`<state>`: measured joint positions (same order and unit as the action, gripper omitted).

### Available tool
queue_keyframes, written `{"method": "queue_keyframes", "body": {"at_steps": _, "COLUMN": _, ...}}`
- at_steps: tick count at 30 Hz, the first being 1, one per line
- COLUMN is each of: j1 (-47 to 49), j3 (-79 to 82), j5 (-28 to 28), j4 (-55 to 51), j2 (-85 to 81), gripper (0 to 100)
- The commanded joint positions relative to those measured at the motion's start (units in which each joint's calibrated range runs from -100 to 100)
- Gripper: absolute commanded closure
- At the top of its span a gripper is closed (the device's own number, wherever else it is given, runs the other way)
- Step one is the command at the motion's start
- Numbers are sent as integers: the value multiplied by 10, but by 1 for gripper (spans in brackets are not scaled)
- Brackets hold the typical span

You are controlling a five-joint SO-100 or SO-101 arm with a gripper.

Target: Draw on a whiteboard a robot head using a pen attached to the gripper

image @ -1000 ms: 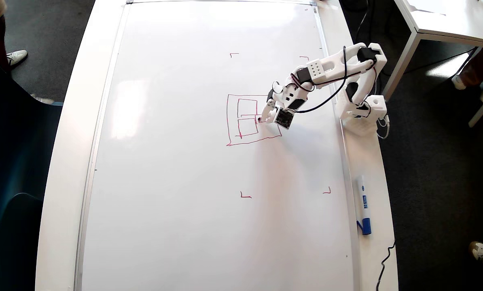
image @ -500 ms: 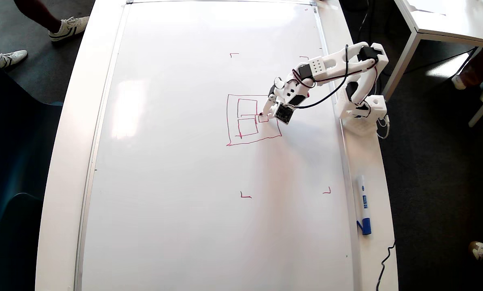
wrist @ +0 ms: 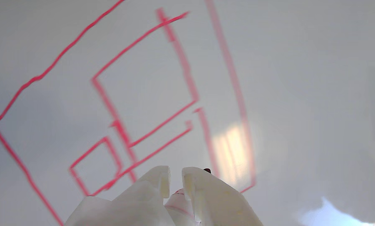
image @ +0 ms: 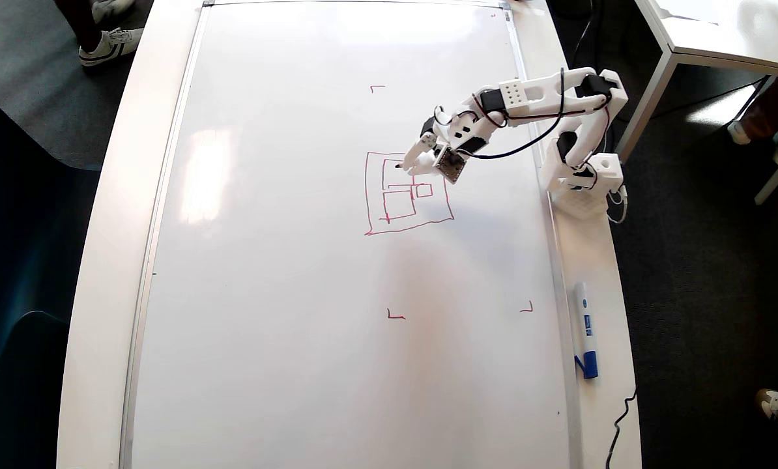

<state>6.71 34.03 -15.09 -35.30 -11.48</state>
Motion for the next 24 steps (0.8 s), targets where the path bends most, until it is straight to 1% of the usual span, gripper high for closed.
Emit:
{"method": "queue_keyframes", "body": {"at_steps": 1, "j1": 2, "j3": -94, "j5": 3, "j4": 21, "j2": 72, "gripper": 99}}
{"method": "queue_keyframes", "body": {"at_steps": 4, "j1": 7, "j3": -160, "j5": 3, "j4": 21, "j2": 142, "gripper": 99}}
{"method": "queue_keyframes", "body": {"at_steps": 6, "j1": 11, "j3": -176, "j5": 3, "j4": 20, "j2": 167, "gripper": 99}}
{"method": "queue_keyframes", "body": {"at_steps": 17, "j1": 20, "j3": -186, "j5": 3, "j4": 21, "j2": 216, "gripper": 99}}
{"method": "queue_keyframes", "body": {"at_steps": 24, "j1": 28, "j3": -245, "j5": 3, "j4": 21, "j2": 261, "gripper": 99}}
